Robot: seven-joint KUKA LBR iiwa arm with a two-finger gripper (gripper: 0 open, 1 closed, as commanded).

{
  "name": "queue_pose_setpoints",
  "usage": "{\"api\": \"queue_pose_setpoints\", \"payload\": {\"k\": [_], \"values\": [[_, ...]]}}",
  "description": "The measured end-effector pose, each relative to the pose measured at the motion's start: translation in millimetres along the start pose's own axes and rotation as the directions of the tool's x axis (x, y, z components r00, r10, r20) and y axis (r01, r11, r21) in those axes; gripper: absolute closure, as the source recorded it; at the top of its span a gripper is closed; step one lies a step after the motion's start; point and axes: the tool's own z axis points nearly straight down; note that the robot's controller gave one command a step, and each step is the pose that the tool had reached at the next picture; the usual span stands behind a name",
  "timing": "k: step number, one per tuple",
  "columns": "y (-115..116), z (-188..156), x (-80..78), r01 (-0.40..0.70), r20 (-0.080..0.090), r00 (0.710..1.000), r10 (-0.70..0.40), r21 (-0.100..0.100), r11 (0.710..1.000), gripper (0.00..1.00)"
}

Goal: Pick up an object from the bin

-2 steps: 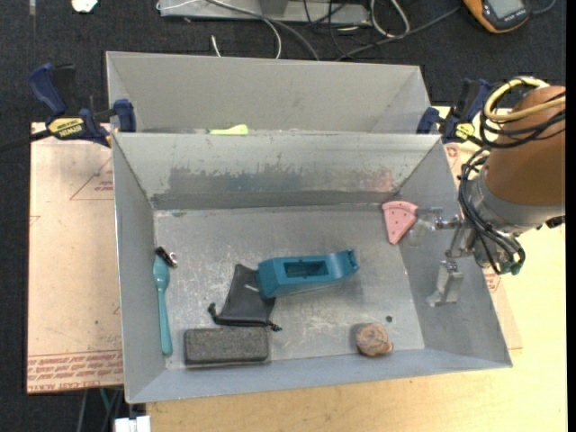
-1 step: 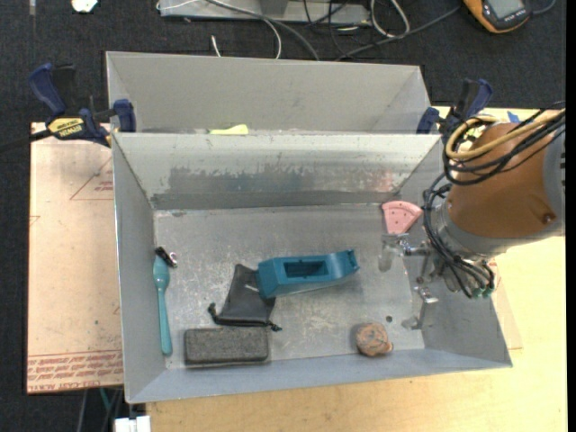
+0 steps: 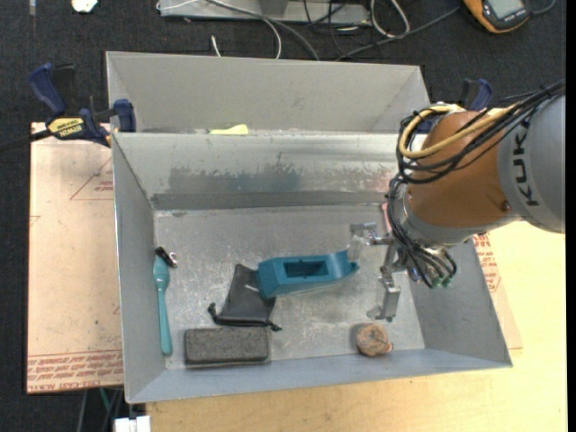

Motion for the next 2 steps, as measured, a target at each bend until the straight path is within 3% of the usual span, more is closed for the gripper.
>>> {"api": "queue_pose_setpoints", "payload": {"k": [1,2], "values": [[19,52,-40.2,0.023,-0.009,1.000,-0.023,-0.004,1.000,0.00],[41,90,-77.1,0.030,0.009,1.000,-0.030,-0.002,1.000,0.00]]}}
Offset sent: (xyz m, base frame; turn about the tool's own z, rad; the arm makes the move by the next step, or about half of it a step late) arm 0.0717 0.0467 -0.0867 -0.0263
